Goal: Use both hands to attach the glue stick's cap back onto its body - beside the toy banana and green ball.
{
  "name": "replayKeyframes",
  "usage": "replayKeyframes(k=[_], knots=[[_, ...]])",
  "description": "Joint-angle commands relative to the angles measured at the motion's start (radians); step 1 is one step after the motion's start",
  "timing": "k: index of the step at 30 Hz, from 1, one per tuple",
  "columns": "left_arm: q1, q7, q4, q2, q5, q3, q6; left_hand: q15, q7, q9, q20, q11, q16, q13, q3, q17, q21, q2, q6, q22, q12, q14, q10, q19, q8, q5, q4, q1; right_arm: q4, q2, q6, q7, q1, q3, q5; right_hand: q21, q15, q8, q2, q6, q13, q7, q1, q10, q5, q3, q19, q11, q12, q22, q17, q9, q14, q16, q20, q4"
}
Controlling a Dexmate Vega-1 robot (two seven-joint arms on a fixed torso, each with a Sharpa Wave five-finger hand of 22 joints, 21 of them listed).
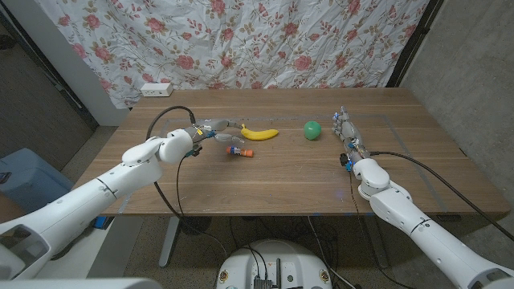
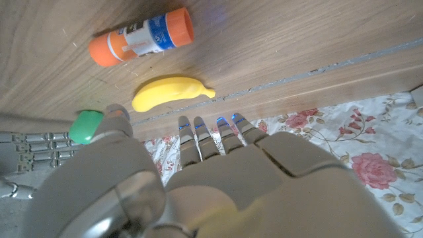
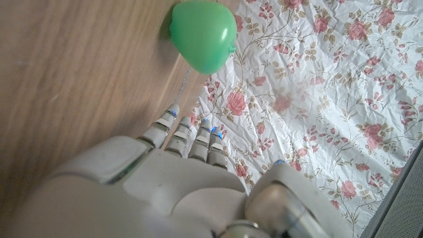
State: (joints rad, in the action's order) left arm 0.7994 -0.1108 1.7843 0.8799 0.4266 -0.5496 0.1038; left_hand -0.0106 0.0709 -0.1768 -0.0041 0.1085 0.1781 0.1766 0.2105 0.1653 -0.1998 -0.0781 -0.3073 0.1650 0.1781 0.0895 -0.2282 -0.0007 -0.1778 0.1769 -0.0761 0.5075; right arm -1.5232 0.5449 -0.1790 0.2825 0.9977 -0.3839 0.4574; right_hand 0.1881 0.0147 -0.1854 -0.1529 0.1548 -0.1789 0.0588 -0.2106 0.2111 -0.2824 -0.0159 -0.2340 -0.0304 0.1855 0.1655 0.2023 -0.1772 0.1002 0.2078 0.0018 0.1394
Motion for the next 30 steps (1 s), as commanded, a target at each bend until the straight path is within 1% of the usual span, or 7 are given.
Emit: replayKeyframes(k=[1, 6, 11, 19, 25, 28, 30], knots=[[0.021, 0.124, -0.078, -0.085, -0.210, 0.036, 0.011, -0.006, -0.013, 0.001, 0.001, -0.016, 0.005, 0.001, 0.016, 0.003, -0.004, -0.030, -0.002, 0.003, 0.011, 0.017, -0.002, 0.021, -0.003, 0.009, 0.003, 0.000, 0.043, -0.014, -0.025, -0.045, -0.021, -0.013, 0.023, 0.006, 0.010, -0.008, 0.002, 0.011, -0.002, 0.000, 0.007, 0.012, -0.007, 0.008, -0.014, -0.005, 0.006, 0.001, 0.002, 0.000, 0.007, 0.004, 0.003, 0.003], [0.040, 0.217, -0.122, -0.132, -0.298, 0.063, -0.028, -0.011, -0.020, 0.002, -0.003, -0.027, 0.009, 0.001, 0.026, 0.003, -0.007, -0.054, -0.021, 0.003, 0.018, 0.040, -0.019, 0.047, -0.009, 0.009, 0.009, -0.017, 0.017, -0.018, -0.018, -0.023, -0.015, -0.010, 0.025, 0.005, 0.013, -0.007, 0.002, 0.010, -0.002, 0.002, 0.010, 0.016, -0.008, 0.009, -0.014, -0.006, 0.007, 0.001, 0.002, 0.000, 0.011, 0.005, 0.000, 0.004], [0.045, 0.265, -0.150, -0.157, -0.357, 0.068, -0.058, -0.014, -0.022, 0.002, -0.004, -0.029, 0.011, 0.000, 0.032, 0.003, -0.008, -0.065, -0.026, 0.003, 0.021, 0.052, -0.029, 0.058, -0.009, 0.009, 0.010, -0.023, 0.012, -0.020, -0.025, -0.008, -0.021, -0.017, 0.001, 0.004, 0.015, -0.006, 0.000, 0.010, -0.002, 0.002, 0.012, 0.018, -0.008, 0.011, -0.013, -0.004, 0.007, 0.001, 0.002, 0.000, 0.011, 0.005, -0.004, 0.005], [0.064, 0.344, -0.161, -0.189, -0.413, 0.074, -0.053, -0.023, -0.026, 0.002, -0.009, -0.022, 0.012, 0.000, 0.044, 0.003, -0.007, -0.084, -0.027, 0.003, 0.023, 0.069, -0.042, 0.072, -0.007, 0.009, 0.011, -0.030, 0.040, -0.029, -0.055, -0.010, -0.037, -0.016, -0.012, 0.002, 0.021, -0.007, -0.003, 0.013, -0.002, 0.001, 0.014, 0.023, -0.010, 0.015, -0.011, -0.002, 0.008, 0.001, 0.002, 0.000, 0.025, 0.009, -0.008, 0.005], [0.085, 0.391, -0.176, -0.213, -0.467, 0.086, -0.076, -0.031, -0.033, 0.002, -0.014, -0.033, 0.009, 0.000, 0.057, 0.004, -0.007, -0.101, -0.016, 0.003, 0.022, 0.075, -0.044, 0.087, -0.002, 0.010, 0.018, -0.042, 0.044, -0.027, -0.056, -0.009, -0.050, -0.012, -0.016, 0.001, 0.016, -0.006, -0.001, 0.014, -0.002, 0.001, 0.017, 0.028, -0.011, 0.017, -0.010, 0.004, 0.008, 0.001, 0.001, 0.000, 0.036, 0.012, -0.004, 0.005], [0.105, 0.464, -0.163, -0.234, -0.458, 0.091, -0.052, -0.029, -0.049, 0.002, -0.016, -0.035, 0.006, 0.000, 0.071, 0.004, -0.003, -0.109, -0.041, 0.003, 0.022, 0.075, -0.050, 0.089, -0.011, 0.011, 0.020, -0.045, 0.055, -0.030, -0.074, -0.021, -0.059, -0.006, -0.010, 0.001, 0.015, -0.006, -0.001, 0.015, -0.002, 0.000, 0.017, 0.030, -0.011, 0.018, -0.011, 0.006, 0.009, 0.001, 0.001, 0.000, 0.036, 0.012, -0.003, 0.005], [0.116, 0.486, -0.177, -0.260, -0.494, 0.103, -0.071, -0.032, -0.050, 0.002, -0.019, -0.037, 0.007, 0.000, 0.078, 0.003, -0.002, -0.109, -0.051, 0.003, 0.024, 0.082, -0.057, 0.092, -0.014, 0.011, 0.018, -0.045, 0.045, -0.024, -0.068, -0.015, -0.060, -0.004, -0.016, 0.003, 0.013, -0.006, 0.000, 0.016, -0.002, -0.002, 0.018, 0.030, -0.012, 0.019, -0.017, 0.006, 0.008, 0.001, 0.001, 0.000, 0.034, 0.010, 0.003, 0.005]])
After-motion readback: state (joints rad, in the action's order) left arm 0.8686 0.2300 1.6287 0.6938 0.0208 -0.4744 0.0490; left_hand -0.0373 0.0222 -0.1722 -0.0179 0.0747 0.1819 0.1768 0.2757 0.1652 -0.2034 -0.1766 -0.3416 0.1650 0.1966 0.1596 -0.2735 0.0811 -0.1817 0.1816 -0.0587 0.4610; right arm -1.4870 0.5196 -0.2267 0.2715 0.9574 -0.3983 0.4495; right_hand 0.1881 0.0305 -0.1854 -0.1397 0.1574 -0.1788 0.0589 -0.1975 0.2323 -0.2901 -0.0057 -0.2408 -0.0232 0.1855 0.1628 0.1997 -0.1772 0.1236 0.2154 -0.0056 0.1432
